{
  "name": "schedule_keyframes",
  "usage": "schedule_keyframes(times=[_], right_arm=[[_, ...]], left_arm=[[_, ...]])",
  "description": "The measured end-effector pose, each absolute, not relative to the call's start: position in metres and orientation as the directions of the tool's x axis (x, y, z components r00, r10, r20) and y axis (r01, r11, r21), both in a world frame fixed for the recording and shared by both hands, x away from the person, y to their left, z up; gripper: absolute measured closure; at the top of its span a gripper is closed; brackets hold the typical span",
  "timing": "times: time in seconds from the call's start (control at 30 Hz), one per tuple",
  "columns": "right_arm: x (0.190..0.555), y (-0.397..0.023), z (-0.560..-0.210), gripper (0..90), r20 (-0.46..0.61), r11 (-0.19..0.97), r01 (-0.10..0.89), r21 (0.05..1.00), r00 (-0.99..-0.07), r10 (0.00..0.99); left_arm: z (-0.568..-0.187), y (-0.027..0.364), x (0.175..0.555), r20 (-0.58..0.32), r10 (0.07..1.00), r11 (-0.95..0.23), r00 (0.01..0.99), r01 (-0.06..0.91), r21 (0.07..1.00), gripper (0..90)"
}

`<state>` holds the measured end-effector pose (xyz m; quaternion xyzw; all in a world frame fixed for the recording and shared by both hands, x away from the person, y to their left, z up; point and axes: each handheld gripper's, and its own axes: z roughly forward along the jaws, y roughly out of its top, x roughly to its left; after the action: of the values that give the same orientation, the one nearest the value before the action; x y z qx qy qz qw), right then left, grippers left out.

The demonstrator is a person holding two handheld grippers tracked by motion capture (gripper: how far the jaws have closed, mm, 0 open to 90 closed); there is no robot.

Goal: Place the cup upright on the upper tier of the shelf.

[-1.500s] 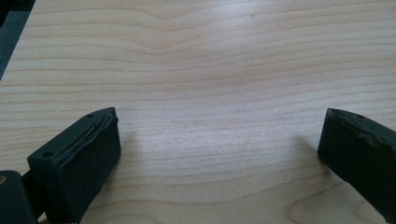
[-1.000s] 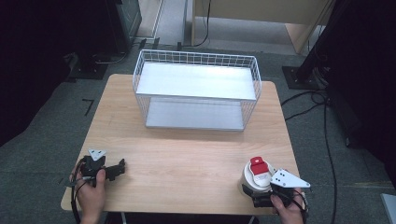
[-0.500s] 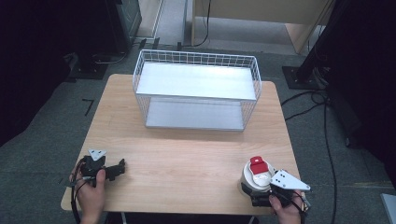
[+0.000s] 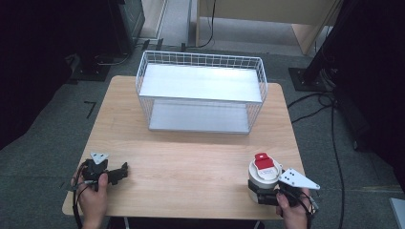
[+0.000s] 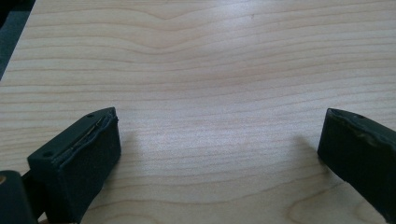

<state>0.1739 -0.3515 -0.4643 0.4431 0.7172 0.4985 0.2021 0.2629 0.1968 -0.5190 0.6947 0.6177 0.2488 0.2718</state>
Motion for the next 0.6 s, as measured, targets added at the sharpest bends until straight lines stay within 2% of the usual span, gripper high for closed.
schedule_keyframes(times=[0.6], right_arm=[[0.205,-0.339,-0.427,3.1,0.155,0.082,0.403,0.911,-0.519,0.84]], left_arm=[[-0.519,0.197,0.263,0.01,0.994,-0.089,0.113,0.723,0.685,0.0]])
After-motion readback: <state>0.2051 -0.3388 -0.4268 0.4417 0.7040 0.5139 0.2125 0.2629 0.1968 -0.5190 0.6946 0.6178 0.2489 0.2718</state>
